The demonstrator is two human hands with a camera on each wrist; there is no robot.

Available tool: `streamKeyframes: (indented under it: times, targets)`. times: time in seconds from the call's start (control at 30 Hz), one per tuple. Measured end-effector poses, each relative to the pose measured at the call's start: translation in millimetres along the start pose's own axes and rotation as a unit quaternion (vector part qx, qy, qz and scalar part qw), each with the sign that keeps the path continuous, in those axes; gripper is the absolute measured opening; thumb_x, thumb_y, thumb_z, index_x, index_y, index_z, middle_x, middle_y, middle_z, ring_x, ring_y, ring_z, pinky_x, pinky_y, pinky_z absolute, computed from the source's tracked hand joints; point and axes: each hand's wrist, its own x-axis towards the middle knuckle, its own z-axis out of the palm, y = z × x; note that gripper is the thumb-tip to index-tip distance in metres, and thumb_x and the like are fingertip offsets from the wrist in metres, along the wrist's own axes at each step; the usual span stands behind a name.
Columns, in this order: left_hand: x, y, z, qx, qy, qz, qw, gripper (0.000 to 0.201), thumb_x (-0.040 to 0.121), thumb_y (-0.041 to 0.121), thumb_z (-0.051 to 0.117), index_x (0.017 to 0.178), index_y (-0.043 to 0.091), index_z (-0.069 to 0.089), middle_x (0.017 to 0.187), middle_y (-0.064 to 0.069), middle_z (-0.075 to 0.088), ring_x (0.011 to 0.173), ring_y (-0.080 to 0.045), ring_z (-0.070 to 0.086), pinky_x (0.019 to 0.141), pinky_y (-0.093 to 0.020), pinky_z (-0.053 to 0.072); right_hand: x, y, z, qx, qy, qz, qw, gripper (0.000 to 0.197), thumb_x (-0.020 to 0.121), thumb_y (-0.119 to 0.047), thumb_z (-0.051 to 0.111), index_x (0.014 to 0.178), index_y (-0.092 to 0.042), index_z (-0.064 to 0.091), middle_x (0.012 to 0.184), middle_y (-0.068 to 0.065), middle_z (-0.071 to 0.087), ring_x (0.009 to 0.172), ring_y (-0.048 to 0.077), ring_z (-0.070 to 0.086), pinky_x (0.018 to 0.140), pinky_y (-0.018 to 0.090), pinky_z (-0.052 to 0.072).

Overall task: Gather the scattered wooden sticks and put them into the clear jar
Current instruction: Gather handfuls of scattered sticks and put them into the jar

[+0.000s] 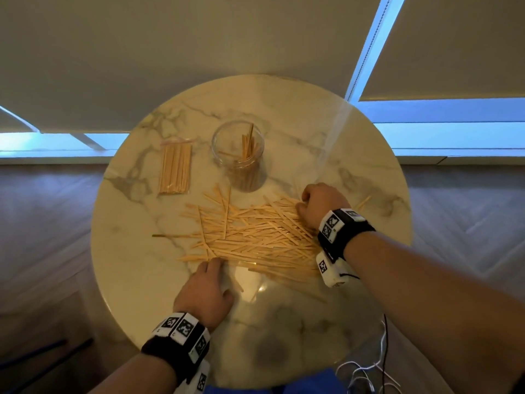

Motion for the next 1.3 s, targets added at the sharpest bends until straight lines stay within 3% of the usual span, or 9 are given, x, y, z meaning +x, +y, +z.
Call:
streamKeyframes:
  times: [0.13,0.23,0.33,0.4,0.67,0.87,1.13,1.23,1.3]
  targets:
    - [2,7,5,-0.014,-0.001,0.084,0.996,0.070,0.090,0.033,0.065,0.154,0.021,0.040,0.152,-0.002,0.046,0.137,-0.020,0.047,0.115,-0.028,0.036,3,-10,0,0.024,-0.026,0.006,0.999,0.014,0.091,-0.022,0.061,0.100,-0.023,0.072,0.102,0.002,0.070,0.090,0.024,0.065,0.078,0.032,0.053]
    - [12,16,8,-0.028,0.009,0.136,0.990,0.070,0.091,0.039,0.065,0.154,0.021,0.041,0.156,0.003,0.044,0.142,-0.017,0.040,0.118,-0.026,0.029,-3,-9,0,0.006,-0.025,-0.031,0.999,0.015,0.091,-0.029,0.060,0.100,-0.025,0.072,0.098,-0.002,0.066,0.096,0.025,0.067,0.080,0.033,0.054]
    - [22,22,10,-0.047,0.011,0.161,0.986,0.071,0.091,0.042,0.064,0.155,0.022,0.041,0.157,0.003,0.043,0.143,-0.017,0.039,0.118,-0.027,0.029,-12,-11,3,-0.064,-0.048,-0.060,0.995,0.060,0.078,-0.062,0.069,0.124,-0.025,0.060,0.118,0.000,0.055,0.113,0.026,0.055,0.092,0.043,0.053]
    - [26,21,11,-0.055,0.011,0.169,0.984,0.072,0.090,0.043,0.064,0.155,0.023,0.041,0.158,0.003,0.043,0.143,-0.017,0.039,0.119,-0.028,0.029,-16,-18,9,-0.103,-0.063,-0.065,0.991,0.078,0.070,-0.065,0.074,0.131,-0.023,0.051,0.126,0.003,0.050,0.118,0.028,0.049,0.095,0.047,0.052]
    - [21,-10,9,-0.086,0.004,0.173,0.981,0.066,0.090,0.045,0.064,0.150,0.026,0.047,0.152,0.007,0.047,0.139,-0.014,0.046,0.117,-0.029,0.036,-1,-43,18,-0.111,-0.074,-0.040,0.990,0.055,0.077,-0.042,0.073,0.124,-0.020,0.054,0.120,0.006,0.056,0.112,0.031,0.055,0.097,0.046,0.051]
    - [21,-18,2,-0.103,0.001,0.182,0.978,0.061,0.089,0.039,0.066,0.146,0.025,0.051,0.142,0.009,0.052,0.130,-0.011,0.050,0.111,-0.025,0.039,-2,-49,31,-0.130,-0.070,-0.076,0.986,0.044,0.085,-0.023,0.065,0.127,-0.016,0.051,0.128,0.009,0.051,0.118,0.031,0.050,0.098,0.048,0.050]
    - [22,-24,-3,-0.145,-0.012,0.162,0.976,0.059,0.087,0.031,0.068,0.144,0.023,0.053,0.139,0.008,0.052,0.126,-0.009,0.051,0.109,-0.023,0.040,-5,-53,35,-0.163,-0.059,-0.129,0.976,0.042,0.093,-0.016,0.057,0.134,-0.018,0.047,0.131,0.009,0.051,0.119,0.029,0.049,0.095,0.046,0.050]
    - [22,-29,-7,-0.163,-0.010,0.141,0.976,0.055,0.087,0.031,0.070,0.140,0.026,0.056,0.131,0.010,0.055,0.115,-0.007,0.056,0.103,-0.023,0.046,-7,-59,31,-0.162,-0.058,-0.153,0.973,0.036,0.098,-0.015,0.049,0.133,-0.015,0.048,0.132,0.010,0.049,0.120,0.029,0.047,0.095,0.043,0.048]
    - [23,-33,-10,-0.187,0.001,0.119,0.975,0.049,0.088,0.033,0.072,0.135,0.030,0.059,0.124,0.014,0.058,0.101,0.000,0.058,0.090,-0.015,0.048,-10,-63,24,-0.136,-0.063,-0.160,0.976,0.033,0.098,-0.015,0.048,0.131,-0.016,0.048,0.129,0.009,0.051,0.117,0.029,0.049,0.092,0.042,0.048]
